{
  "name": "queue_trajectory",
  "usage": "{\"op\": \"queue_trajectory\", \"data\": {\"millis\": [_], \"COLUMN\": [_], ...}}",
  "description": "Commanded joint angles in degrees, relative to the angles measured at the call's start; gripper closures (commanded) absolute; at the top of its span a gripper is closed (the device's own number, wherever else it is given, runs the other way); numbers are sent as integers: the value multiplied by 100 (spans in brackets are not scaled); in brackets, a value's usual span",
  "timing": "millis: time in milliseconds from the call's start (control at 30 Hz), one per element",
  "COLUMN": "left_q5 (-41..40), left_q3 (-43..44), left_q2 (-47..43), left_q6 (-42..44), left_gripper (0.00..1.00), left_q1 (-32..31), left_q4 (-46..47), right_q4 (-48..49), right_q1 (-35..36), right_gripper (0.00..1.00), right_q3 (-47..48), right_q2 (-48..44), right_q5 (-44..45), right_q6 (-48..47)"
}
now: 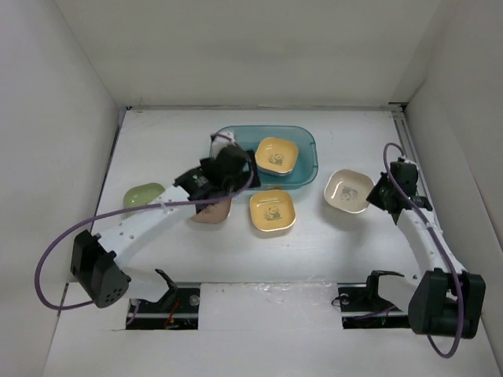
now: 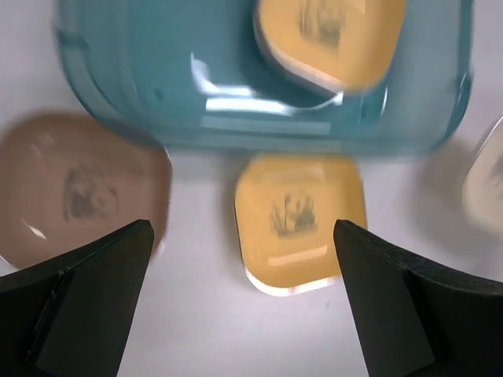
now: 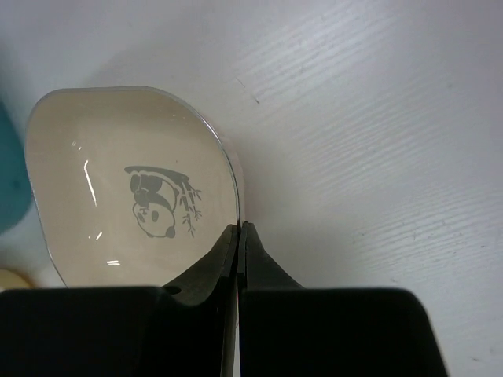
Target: Place the plates into the plastic bin on the countertop
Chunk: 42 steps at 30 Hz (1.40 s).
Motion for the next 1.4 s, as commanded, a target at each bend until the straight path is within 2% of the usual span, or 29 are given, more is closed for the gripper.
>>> {"op": "queue_trajectory", "data": {"millis": [0,100,167,267,300,400,500,767,833,900,967,1000,1067,1133,1300,1367], "left_q5": [-212,-326,-240,-2,-1,51,-116,-370,-484,-537,-660,-661,-713,-713,-906,-907], "left_q3": [-910,-1370,-1765,-2197,-2258,-2259,-2101,-1934,-1987,-1987,-1987,-1987,-1926,-1846,-1618,-1565], "left_q2": [-378,-503,-503,-284,-214,190,568,1140,1219,1290,1412,1413,1561,1667,1922,1922], "left_q6": [-757,-1283,-1435,-1646,-1707,-1769,-1822,-1936,-1989,-1989,-1989,-1989,-1989,-1989,-2173,-2235], "left_gripper": [0,0,0,0,0,0,0,0,2,3,3,3,5,8,27,27], "left_q1": [-972,-1519,-1583,-1697,-1792,-1925,-2135,-2207,-2207,-2207,-2207,-2207,-2207,-2207,-2207,-2207], "left_q4": [-192,-86,114,413,624,915,1030,1363,1425,1426,1426,1521,1522,1522,1373,1268], "right_q4": [-191,-191,-244,-59,19,20,204,-208,-357,-445,-498,-498,-446,-446,-218,-77], "right_q1": [-48,74,337,872,1031,1638,2076,2676,2737,2738,2843,2843,2957,3019,3142,3142], "right_gripper": [100,100,100,100,100,100,100,99,94,85,74,62,55,51,49,49], "right_q3": [686,1073,1484,2125,2303,3039,3541,5089,5318,5556,5609,5609,5609,5609,5364,5179], "right_q2": [-623,-756,-669,-55,426,1262,1669,3530,3787,4085,4149,4201,4149,3991,3438,3140], "right_q5": [50,-83,-144,-311,-311,-119,241,523,576,576,576,576,576,638,761,814], "right_q6": [-78,-131,-184,-325,-325,-193,132,756,827,827,827,827,827,827,686,608]}}
